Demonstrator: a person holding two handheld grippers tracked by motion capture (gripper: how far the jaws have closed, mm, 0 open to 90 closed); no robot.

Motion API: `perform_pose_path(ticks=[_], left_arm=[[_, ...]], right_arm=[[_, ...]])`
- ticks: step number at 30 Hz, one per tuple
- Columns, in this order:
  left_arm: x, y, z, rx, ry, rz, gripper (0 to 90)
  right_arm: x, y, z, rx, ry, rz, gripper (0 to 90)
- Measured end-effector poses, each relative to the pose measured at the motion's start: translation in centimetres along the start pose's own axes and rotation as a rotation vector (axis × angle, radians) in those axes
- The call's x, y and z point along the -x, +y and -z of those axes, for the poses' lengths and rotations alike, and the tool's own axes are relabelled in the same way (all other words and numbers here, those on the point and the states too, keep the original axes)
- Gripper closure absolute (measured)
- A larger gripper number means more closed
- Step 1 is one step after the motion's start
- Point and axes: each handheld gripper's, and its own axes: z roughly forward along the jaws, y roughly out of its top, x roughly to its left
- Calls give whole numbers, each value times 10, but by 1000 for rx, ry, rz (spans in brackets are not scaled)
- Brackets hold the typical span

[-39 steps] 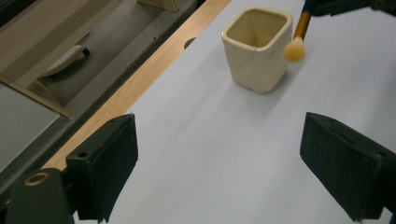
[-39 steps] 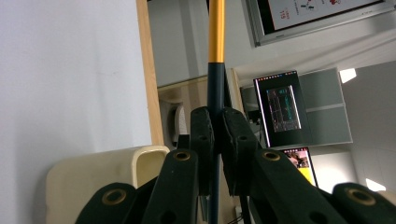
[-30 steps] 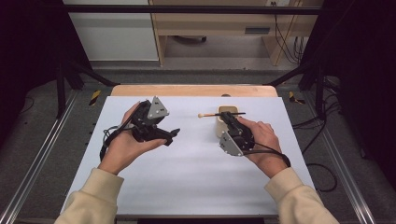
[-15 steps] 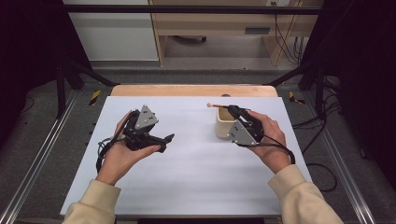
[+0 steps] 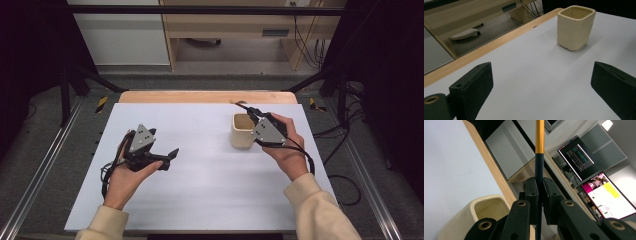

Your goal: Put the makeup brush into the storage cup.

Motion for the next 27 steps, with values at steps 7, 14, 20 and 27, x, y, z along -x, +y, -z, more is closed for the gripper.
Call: perform_pose_path(ticks=[7, 14, 20, 27], left_arm=[[-5, -23, 6, 49, 19, 45, 33], [-4, -42, 7, 72, 30, 68, 33], [-2, -57, 7, 93, 37, 67, 31], [-6, -67, 13, 134, 56, 85, 30]], right_arm=[[3, -6, -2, 22, -5, -100, 836], [3, -7, -3, 45, 4, -155, 836], [-1, -7, -6, 66, 17, -211, 836], [-2, -12, -8, 83, 18, -299, 836]])
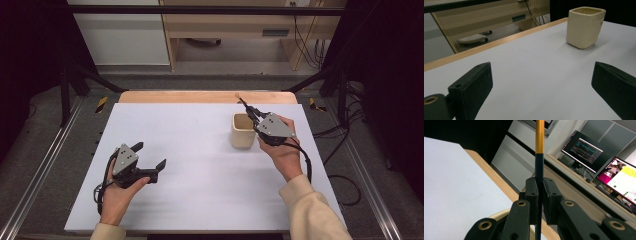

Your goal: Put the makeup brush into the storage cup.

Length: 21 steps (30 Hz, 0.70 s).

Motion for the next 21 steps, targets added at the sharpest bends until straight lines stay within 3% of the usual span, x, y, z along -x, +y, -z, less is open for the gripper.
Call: perform_pose_path(ticks=[8, 21], left_arm=[[-5, -9, 4, 38, 8, 33, 30], [-6, -13, 7, 91, 19, 26, 30]], right_arm=[[3, 0, 0, 15, -6, -45, 836], [4, 1, -3, 48, -6, -122, 836]])
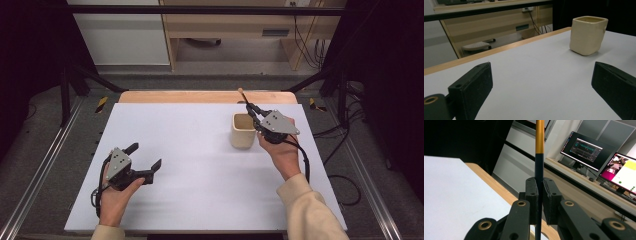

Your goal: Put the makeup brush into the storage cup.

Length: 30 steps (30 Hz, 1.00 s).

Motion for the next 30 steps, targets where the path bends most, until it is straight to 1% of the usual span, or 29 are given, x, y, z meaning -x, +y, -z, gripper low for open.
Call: perform_pose_path(ticks=[5, 14, 18, 20, 23, 28, 30], left_arm=[[-2, -1, 1, 6, 3, 6, 30], [-4, -2, 4, 24, 4, 28, 30], [-5, -3, 4, 23, 5, 31, 30], [-5, -3, 5, 27, 4, 33, 30], [-6, -3, 5, 32, 2, 41, 28], [-7, -3, 6, 34, 3, 49, 28], [-7, -3, 7, 33, 2, 48, 29]], right_arm=[[-2, -1, -1, 5, 3, -20, 836], [-2, -2, -4, 28, 13, -78, 836], [-2, -5, -5, 33, 13, -116, 836], [-2, -7, -6, 33, 13, -123, 836], [-4, -11, -7, 27, 16, -118, 836], [-7, -18, -9, 18, 21, -140, 836], [-7, -19, -9, 16, 22, -141, 836]])
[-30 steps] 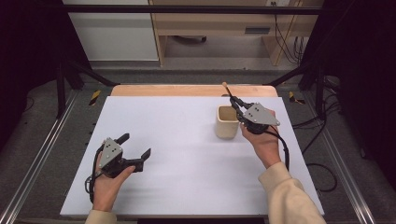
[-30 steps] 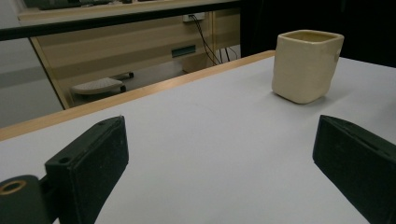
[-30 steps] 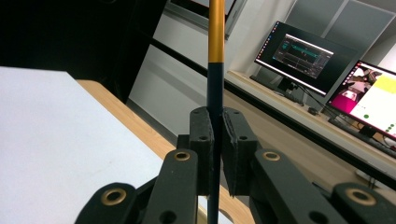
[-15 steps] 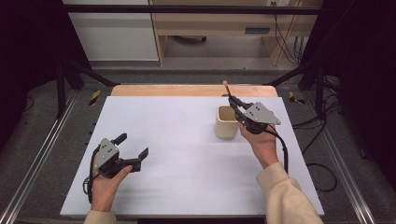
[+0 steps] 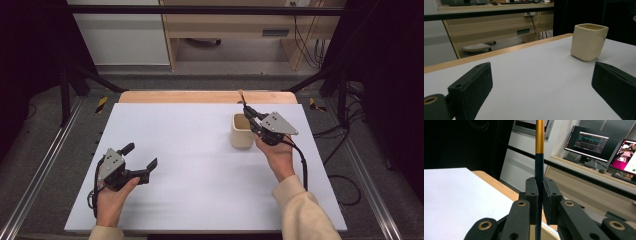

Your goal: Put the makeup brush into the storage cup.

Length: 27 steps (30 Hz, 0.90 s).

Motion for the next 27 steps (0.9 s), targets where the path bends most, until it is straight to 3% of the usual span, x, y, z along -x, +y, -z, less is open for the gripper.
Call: perform_pose_path(ticks=[27], left_arm=[[0, -1, 1, -3, -2, -3, 28]], right_arm=[[-2, -21, -1, -36, 3, -40, 835]])
